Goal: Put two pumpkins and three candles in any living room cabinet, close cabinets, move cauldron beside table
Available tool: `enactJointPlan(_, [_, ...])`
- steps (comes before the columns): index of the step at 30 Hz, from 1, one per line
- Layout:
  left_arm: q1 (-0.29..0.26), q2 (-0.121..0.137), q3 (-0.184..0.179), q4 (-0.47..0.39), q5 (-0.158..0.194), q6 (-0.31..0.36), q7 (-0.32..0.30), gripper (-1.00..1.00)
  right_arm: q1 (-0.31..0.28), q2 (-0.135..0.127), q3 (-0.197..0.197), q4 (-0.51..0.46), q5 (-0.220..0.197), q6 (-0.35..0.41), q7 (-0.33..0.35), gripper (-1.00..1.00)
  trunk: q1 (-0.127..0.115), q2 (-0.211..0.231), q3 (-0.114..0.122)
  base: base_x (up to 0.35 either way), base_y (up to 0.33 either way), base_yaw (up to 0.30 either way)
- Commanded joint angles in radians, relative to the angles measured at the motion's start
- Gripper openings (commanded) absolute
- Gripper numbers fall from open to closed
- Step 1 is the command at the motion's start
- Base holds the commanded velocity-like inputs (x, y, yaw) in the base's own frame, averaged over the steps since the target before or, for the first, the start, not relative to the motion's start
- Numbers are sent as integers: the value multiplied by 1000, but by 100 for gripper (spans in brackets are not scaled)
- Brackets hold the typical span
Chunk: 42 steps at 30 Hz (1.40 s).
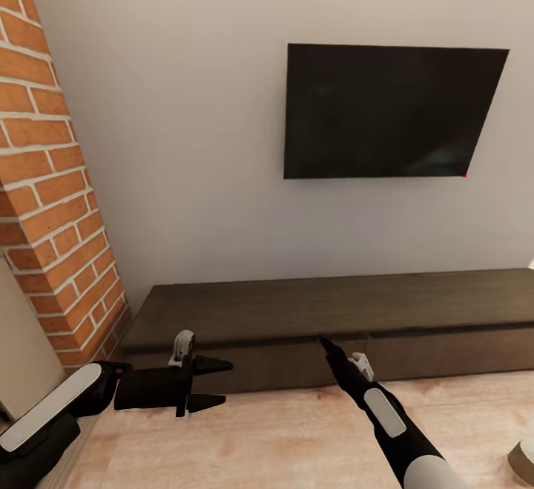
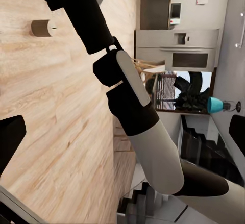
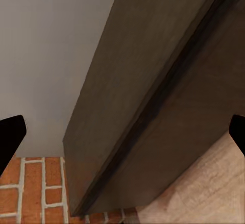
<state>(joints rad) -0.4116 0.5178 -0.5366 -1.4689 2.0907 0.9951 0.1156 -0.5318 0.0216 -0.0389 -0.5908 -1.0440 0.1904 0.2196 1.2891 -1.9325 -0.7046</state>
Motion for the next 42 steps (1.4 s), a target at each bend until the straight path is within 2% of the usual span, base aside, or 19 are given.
enactJointPlan(1, [-1,1,-1,-1,11,0,9,100,0,0,-4,-1,-10,8,3,100,0,0,-1,261,1,0])
enactJointPlan(9, [-1,1,-1,-1,12,0,9,100,0,0,-3,0,-14,11,1,100,0,0,-1,263,0,0])
enactJointPlan(19, [-1,1,0,-1,42,0,10,100,0,0,-4,0,-14,15,20,100,0,0,-1,44,0,0])
enactJointPlan(26, [-1,1,0,-1,43,0,10,100,0,2,-5,-2,-14,10,55,100,27,-49,-23,0,0,0])
enactJointPlan(32, [-1,1,0,0,43,0,10,100,0,3,-5,-3,-16,5,115,100,50,-91,-42,0,0,0])
enactJointPlan(36, [-1,1,0,0,44,0,10,100,0,0,-4,-3,-49,9,123,100,66,-119,-54,0,0,0])
enactJointPlan(42, [-1,1,-1,-1,43,0,10,100,0,2,-4,-3,-61,5,126,100,89,-161,-73,0,0,0])
